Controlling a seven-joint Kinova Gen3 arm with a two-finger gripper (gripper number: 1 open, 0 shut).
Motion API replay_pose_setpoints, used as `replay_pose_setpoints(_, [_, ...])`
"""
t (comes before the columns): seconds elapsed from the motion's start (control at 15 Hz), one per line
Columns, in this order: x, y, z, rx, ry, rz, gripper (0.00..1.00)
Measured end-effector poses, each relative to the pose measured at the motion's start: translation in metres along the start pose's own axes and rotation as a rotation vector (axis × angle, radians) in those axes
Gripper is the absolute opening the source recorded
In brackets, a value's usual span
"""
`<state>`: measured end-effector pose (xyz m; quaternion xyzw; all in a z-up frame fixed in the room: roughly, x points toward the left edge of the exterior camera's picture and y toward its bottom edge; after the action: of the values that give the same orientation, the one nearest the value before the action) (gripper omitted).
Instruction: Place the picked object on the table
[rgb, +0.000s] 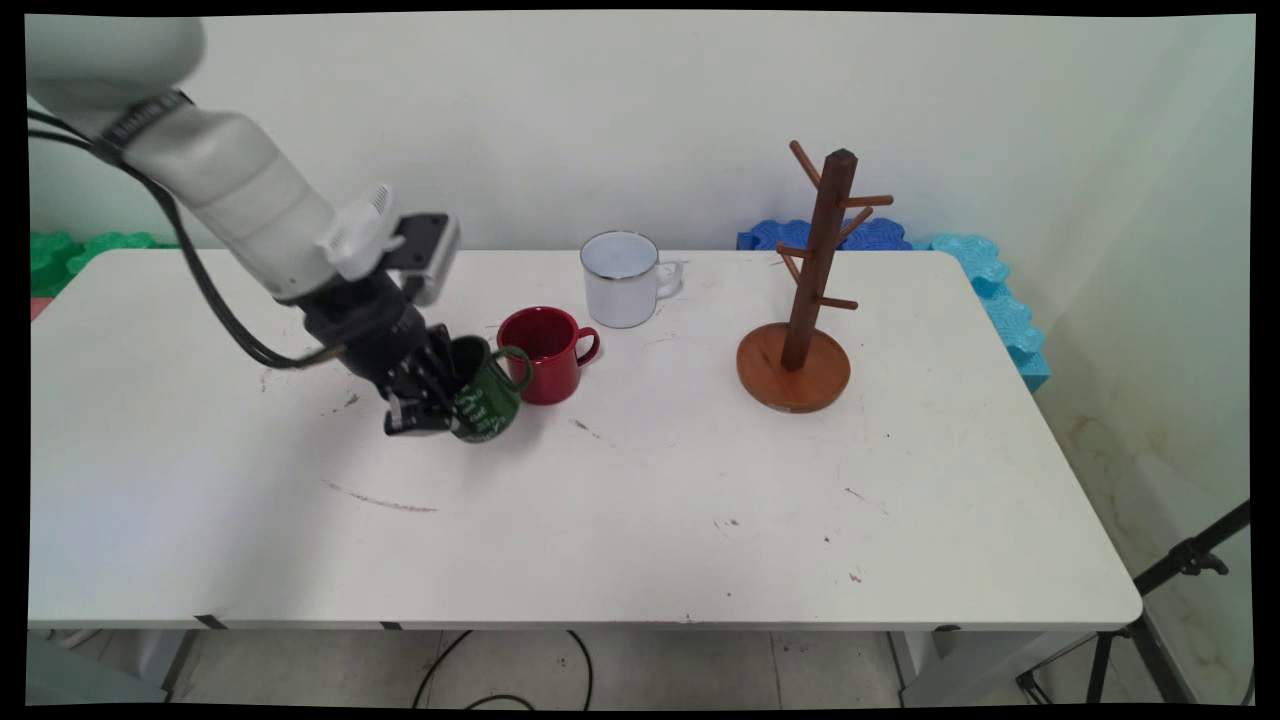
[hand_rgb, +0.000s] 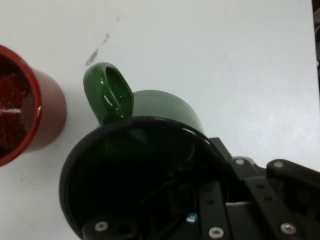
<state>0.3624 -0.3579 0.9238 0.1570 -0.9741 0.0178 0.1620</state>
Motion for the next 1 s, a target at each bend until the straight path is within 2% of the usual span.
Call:
replay_pose_setpoints(0.27, [0.012, -0.001, 0.029, -0.002, -0.026, 0.016, 0.0])
replay_pose_setpoints(1.0, [0.043, -0.005, 0.087, 0.007, -0.047, 0.03, 0.0])
